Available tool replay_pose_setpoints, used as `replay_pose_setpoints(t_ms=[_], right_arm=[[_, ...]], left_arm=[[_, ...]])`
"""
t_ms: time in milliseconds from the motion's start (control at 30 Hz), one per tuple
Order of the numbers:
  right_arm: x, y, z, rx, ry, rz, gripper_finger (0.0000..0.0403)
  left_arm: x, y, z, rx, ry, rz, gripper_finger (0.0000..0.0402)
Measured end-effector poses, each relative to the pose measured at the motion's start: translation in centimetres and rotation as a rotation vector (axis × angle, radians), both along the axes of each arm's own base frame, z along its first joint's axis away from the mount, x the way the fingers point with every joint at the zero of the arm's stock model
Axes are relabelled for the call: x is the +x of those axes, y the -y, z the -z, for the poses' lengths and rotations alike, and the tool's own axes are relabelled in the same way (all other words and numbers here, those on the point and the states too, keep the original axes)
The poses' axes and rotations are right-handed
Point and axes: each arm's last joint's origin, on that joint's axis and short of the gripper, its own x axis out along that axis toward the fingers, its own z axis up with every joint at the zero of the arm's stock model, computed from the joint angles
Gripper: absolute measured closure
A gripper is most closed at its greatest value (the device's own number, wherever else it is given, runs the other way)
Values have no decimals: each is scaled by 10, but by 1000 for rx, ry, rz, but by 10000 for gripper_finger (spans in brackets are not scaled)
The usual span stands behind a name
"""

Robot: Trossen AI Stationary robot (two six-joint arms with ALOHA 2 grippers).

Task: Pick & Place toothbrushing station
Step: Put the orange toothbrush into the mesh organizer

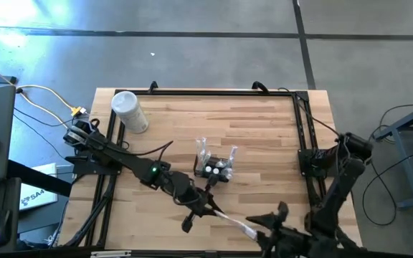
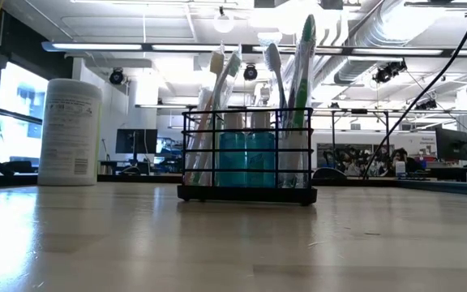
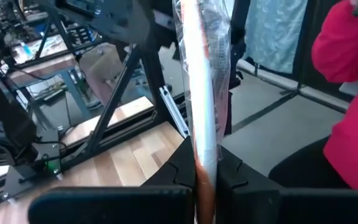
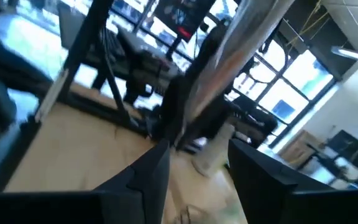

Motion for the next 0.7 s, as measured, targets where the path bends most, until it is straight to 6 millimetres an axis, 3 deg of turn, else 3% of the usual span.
replay_pose_setpoints(t_ms=[267, 700], right_arm=[[28, 20, -19, 104, 102, 36, 247], [30, 20, -29, 128, 176, -98, 247]], left_arm=[[-2, 3, 1, 3, -9, 5, 395], [-2, 3, 3, 12, -25, 11, 395]])
